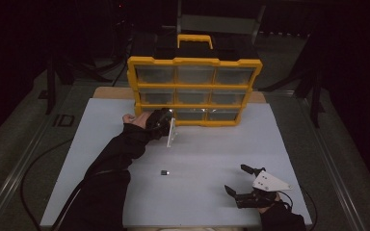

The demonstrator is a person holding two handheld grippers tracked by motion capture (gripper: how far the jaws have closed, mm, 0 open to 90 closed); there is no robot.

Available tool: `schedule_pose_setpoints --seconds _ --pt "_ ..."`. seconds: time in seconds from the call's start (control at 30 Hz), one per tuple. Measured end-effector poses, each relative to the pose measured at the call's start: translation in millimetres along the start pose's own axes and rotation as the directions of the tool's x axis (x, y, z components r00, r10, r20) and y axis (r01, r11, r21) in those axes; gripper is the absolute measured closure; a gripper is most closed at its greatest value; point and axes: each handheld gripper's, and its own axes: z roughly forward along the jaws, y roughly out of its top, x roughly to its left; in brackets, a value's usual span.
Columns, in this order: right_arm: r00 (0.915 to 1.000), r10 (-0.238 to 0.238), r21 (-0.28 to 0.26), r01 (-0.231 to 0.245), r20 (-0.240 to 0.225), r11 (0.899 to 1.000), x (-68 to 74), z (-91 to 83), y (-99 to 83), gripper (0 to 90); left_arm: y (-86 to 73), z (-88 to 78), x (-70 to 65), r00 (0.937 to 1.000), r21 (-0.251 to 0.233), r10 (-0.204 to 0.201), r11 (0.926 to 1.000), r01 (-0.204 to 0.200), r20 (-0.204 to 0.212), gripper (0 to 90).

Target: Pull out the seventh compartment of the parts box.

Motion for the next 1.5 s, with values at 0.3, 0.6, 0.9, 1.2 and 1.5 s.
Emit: schedule_pose_setpoints --seconds 0.3,0.6,0.9,1.2,1.5 --pt "1.0000 0.003 0.002 -0.003 -0.004 1.000 0.7 0.3 0.1 8.1 7.4 1.2 -1.4 0.9981 0.049 0.055 0.9974 -0.053 -0.029 67.6" --pt "1.0000 -0.001 0.003 0.001 -0.007 1.000 1.7 1.1 0.8 8.1 19.3 3.0 -0.4 0.9949 0.131 0.099 0.9867 -0.096 -0.019 70.4" --pt "1.0000 0.000 0.001 0.000 -0.008 1.000 0.7 0.9 0.5 8.1 18.1 4.5 -1.9 0.9934 0.130 0.109 0.9861 -0.104 -0.035 74.8" --pt "0.9999 0.008 0.003 -0.008 -0.005 1.000 -0.1 0.8 0.1 8.1 21.7 4.4 -0.3 0.9910 0.156 0.132 0.9796 -0.127 -0.022 75.8" --pt "1.0000 0.008 0.001 -0.008 -0.004 1.000 -1.0 0.2 -0.3 8.1 23.9 3.1 2.1 0.9898 0.170 0.142 0.9757 -0.138 -0.011 76.0"
